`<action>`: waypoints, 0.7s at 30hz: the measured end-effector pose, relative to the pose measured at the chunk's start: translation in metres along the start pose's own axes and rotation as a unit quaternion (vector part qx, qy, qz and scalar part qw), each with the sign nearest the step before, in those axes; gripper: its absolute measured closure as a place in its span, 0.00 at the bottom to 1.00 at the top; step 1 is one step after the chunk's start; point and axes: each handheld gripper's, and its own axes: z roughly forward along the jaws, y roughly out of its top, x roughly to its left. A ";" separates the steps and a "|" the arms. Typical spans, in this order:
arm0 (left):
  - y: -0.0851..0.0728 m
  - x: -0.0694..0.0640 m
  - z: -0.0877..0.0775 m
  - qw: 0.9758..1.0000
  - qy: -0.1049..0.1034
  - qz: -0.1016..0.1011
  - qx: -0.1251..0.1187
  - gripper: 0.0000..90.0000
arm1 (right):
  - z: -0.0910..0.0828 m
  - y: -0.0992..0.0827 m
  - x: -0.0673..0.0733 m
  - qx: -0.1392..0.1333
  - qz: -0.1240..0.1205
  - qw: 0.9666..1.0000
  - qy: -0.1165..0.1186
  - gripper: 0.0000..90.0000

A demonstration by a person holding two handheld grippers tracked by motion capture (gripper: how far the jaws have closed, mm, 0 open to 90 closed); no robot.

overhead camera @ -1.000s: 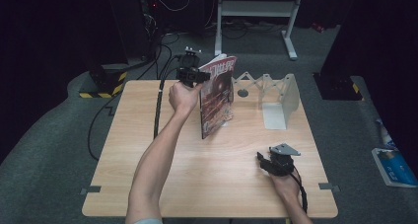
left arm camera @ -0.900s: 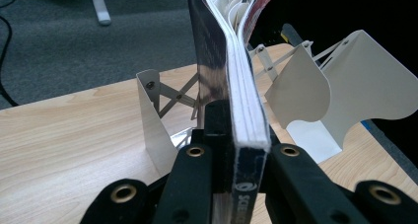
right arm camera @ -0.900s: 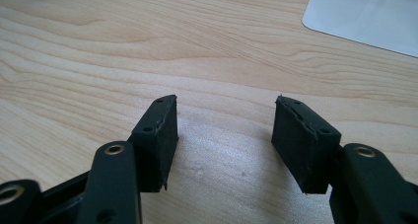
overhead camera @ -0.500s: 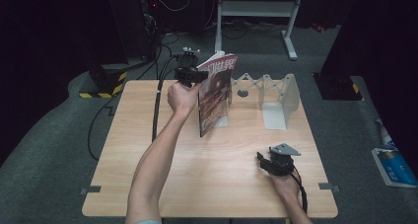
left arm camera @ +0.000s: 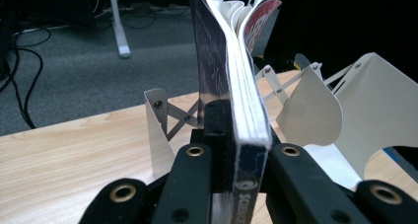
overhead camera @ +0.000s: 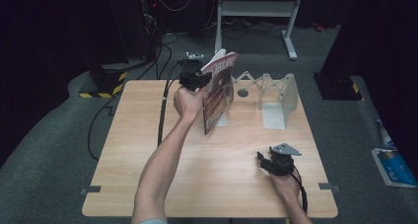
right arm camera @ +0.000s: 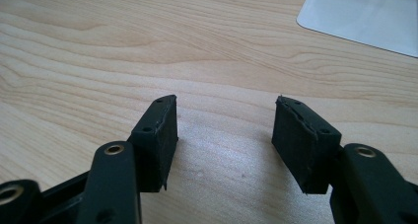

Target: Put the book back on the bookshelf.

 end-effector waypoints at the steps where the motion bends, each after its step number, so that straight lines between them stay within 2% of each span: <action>1: 0.000 -0.001 -0.001 1.000 0.000 0.007 0.005 0.92 | 0.000 0.000 0.000 0.000 0.000 1.000 0.000 0.47; 8: 0.001 -0.002 -0.003 0.998 -0.006 0.028 0.047 0.91 | 0.000 0.000 0.000 0.001 -0.004 1.000 0.000 0.47; 14: 0.004 -0.001 -0.006 0.996 -0.013 0.030 0.087 0.91 | 0.000 0.000 0.001 0.001 -0.003 1.000 0.000 0.47; 21: 0.005 0.002 -0.008 0.993 -0.019 0.019 0.114 0.91 | -0.002 0.000 0.000 -0.006 0.002 1.000 -0.004 0.47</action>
